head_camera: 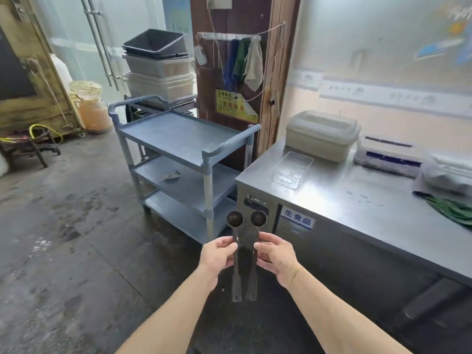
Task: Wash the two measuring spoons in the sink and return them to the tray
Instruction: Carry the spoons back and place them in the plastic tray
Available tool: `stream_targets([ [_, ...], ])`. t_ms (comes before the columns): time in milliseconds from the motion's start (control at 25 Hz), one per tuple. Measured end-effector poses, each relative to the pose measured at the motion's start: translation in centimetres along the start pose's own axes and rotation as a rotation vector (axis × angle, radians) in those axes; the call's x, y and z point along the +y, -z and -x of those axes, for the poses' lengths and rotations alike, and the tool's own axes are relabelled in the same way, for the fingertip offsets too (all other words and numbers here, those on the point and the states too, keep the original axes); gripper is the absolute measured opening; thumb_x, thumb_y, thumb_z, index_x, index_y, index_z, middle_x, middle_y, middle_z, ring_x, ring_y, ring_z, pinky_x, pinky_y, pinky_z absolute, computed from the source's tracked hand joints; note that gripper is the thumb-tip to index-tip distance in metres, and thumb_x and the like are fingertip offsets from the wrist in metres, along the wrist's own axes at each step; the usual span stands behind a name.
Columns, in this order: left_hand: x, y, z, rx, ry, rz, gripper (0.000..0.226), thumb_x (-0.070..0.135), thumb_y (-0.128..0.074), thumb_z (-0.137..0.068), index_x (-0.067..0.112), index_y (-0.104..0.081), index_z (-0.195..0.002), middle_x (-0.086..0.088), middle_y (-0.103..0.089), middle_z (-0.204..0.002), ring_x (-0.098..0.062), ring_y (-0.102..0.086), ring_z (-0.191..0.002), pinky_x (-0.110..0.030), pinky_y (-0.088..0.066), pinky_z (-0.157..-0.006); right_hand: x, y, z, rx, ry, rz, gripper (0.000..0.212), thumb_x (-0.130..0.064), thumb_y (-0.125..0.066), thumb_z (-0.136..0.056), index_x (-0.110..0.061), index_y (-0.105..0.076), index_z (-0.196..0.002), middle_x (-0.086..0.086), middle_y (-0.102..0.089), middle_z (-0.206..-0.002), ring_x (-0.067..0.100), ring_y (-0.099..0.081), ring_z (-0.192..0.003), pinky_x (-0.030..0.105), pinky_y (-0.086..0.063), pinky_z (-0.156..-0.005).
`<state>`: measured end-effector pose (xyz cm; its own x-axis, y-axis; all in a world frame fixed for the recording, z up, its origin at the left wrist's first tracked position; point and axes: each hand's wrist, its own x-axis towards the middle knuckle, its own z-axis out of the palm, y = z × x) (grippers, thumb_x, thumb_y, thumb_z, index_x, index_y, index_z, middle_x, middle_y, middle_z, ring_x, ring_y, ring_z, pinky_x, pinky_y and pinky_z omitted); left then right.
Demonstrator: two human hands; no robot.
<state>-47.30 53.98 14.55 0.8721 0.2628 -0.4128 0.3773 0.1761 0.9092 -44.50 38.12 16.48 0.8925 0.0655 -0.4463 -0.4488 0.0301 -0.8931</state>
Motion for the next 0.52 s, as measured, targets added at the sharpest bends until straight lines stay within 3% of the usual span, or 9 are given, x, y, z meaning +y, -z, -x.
stream_targets([
  [240, 3.9, 0.9, -8.2, -0.060, 0.024, -0.117, 0.016, 0.019, -0.070, -0.086, 0.020, -0.071, -0.102, 0.000, -0.072, -0.104, -0.020, -0.068, -0.097, -0.040, -0.057, -0.092, -3.6, -2.8, -5.3, 0.132, 0.016, -0.067, 0.028, -0.007, -0.068, -0.089, -0.022, -0.067, -0.113, 0.006, -0.071, -0.108, 0.025, -0.069, -0.101, 0.031, -0.059, -0.074],
  [520, 8.2, -1.5, -16.2, -0.181, -0.020, -0.163, 0.014, 0.022, -0.070, -0.086, 0.018, -0.071, -0.100, -0.002, -0.074, -0.103, -0.020, -0.070, -0.096, -0.040, -0.058, -0.091, -7.0, -2.6, -12.6, 0.196, 0.002, -0.130, 0.022, -0.004, -0.068, -0.089, -0.022, -0.069, -0.102, 0.003, -0.076, -0.098, 0.020, -0.075, -0.086, 0.025, -0.058, -0.062],
])
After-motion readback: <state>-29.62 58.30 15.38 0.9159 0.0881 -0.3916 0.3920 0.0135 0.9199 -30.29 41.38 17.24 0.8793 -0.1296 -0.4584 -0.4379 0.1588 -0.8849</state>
